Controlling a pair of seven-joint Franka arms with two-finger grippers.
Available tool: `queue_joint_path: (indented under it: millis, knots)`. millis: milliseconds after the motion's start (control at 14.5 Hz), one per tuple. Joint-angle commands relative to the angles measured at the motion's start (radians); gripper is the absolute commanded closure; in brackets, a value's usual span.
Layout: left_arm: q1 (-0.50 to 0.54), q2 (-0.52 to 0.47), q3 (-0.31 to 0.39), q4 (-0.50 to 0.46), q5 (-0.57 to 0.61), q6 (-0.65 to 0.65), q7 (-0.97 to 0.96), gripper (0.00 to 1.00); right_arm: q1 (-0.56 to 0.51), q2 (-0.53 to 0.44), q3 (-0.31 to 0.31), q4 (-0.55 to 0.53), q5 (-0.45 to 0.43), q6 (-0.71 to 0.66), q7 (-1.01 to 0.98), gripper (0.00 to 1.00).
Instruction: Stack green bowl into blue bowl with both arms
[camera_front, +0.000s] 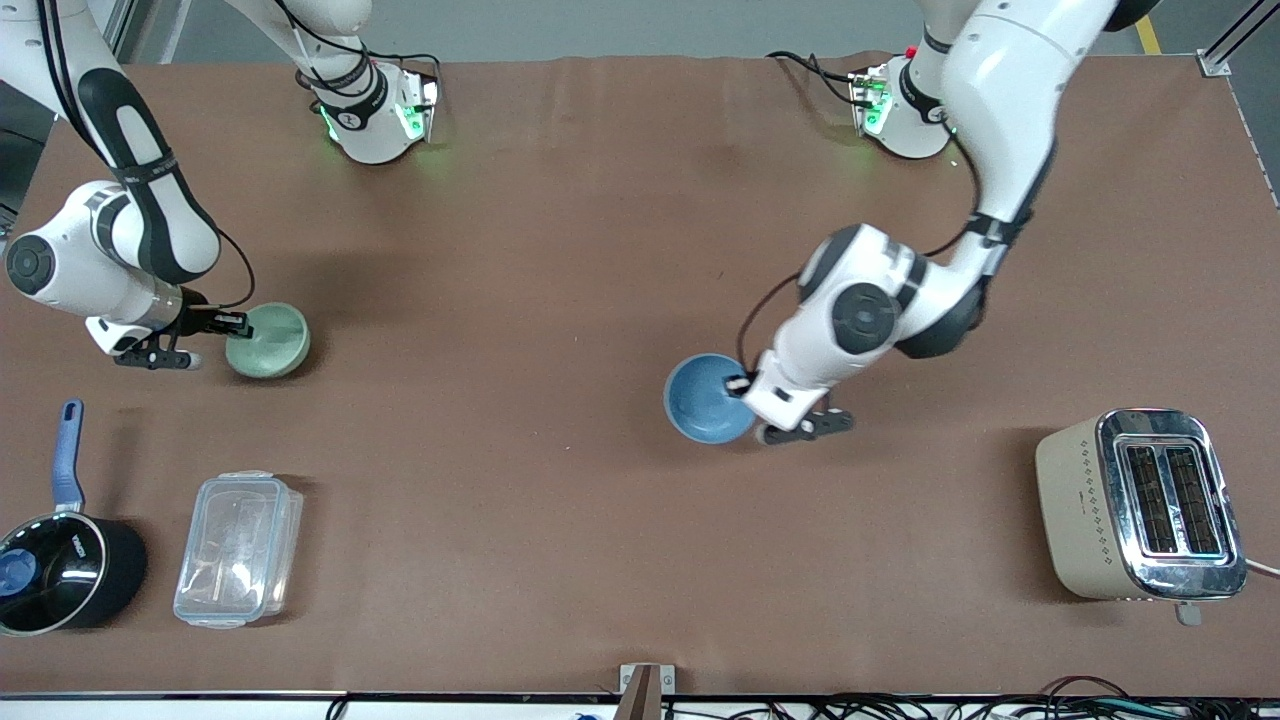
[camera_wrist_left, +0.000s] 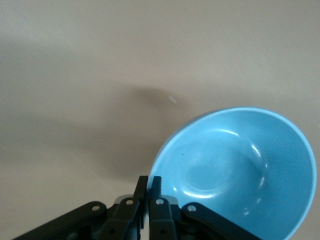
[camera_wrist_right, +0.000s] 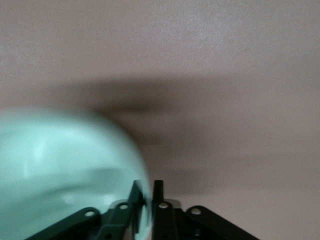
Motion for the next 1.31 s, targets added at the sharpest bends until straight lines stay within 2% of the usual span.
queue_joint_path:
  millis: [0,138,276,414,552,759,897,1034,1241]
  knots:
    - [-0.068,0.069,0.007,0.085,-0.011,-0.013,-0.114,1.0,-0.01,-0.033,0.016,0.003,0.002,-0.027,-0.02,0.96]
    - [-0.129,0.106,0.009,0.123,-0.01,-0.013,-0.18,0.99,0.003,-0.094,0.025,0.026,0.002,-0.142,-0.02,0.96]
    - [-0.182,0.129,0.02,0.139,-0.008,-0.005,-0.24,0.99,0.061,-0.2,0.051,0.066,0.008,-0.287,-0.006,0.97]
    - [-0.202,0.146,0.02,0.139,-0.006,0.013,-0.267,0.99,0.125,-0.248,0.05,0.114,0.09,-0.375,-0.006,0.97]
    - [-0.225,0.16,0.021,0.137,-0.005,0.03,-0.271,0.96,0.18,-0.248,0.05,0.169,0.176,-0.453,0.003,0.98]
    - [-0.228,0.168,0.021,0.139,-0.006,0.037,-0.271,0.77,0.329,-0.245,0.05,0.207,0.195,-0.454,0.194,1.0]
    - [-0.217,0.159,0.024,0.142,-0.003,0.037,-0.267,0.37,0.473,-0.242,0.048,0.22,0.195,-0.405,0.383,1.0]
    - [-0.212,0.13,0.064,0.16,0.023,0.03,-0.259,0.0,0.559,-0.236,0.05,0.221,0.195,-0.344,0.5,1.0]
    - [-0.159,0.062,0.11,0.22,0.052,-0.047,-0.251,0.0,0.728,-0.199,0.05,0.221,0.195,-0.293,0.711,1.0]
